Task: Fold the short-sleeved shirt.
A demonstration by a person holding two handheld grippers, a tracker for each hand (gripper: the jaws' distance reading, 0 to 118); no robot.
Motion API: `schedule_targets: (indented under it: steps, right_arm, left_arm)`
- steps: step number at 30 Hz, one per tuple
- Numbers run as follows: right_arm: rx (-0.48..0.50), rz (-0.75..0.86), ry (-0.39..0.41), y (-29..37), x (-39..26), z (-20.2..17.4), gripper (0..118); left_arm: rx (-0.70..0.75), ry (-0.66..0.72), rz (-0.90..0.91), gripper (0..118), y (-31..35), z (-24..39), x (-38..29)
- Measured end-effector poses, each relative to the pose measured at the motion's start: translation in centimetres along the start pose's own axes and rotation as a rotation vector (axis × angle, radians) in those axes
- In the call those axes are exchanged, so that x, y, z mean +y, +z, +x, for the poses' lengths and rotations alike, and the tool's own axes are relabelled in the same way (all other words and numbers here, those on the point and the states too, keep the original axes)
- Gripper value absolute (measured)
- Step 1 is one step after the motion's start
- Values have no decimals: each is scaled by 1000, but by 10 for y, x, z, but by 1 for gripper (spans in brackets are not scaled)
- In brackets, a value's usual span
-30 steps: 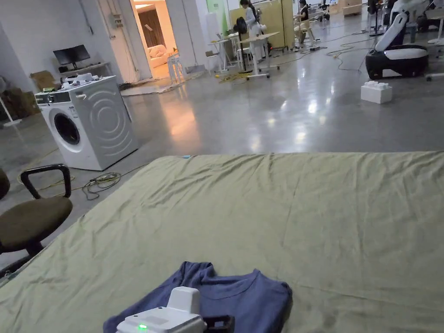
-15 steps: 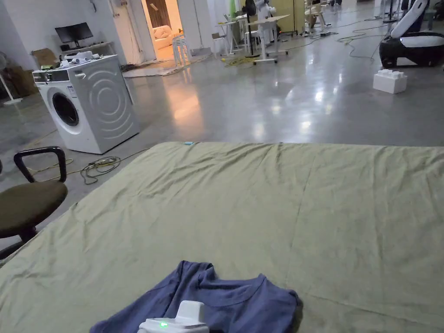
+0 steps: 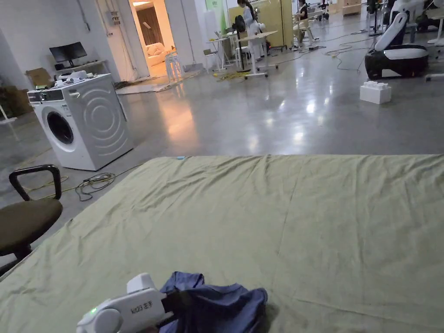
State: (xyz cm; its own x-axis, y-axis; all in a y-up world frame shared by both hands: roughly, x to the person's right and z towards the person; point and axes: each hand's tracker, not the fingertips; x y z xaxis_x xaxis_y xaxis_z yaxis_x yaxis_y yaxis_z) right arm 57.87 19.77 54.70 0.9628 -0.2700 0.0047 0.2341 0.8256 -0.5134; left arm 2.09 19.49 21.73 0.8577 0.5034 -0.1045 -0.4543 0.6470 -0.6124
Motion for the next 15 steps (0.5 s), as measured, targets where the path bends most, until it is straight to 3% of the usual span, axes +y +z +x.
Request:
schedule_targets:
  steps: [5,9,12,15]
  right_arm:
    - [-38,25,-109,19,-12,17,0]
    - [-77,68,-163,39,-15,26,0]
    - [-118,92,-170,54,-16,32,0]
    - [-161,113,-186,69,-23,41,0]
  left_arm:
    - [-256,-12,144,1,35,67,44]
    - [-399,-194,147,1,33,165,53]
    - [-518,-334,80,1,8,246,15]
    - [-617,-388,-82,1,-27,306,-61]
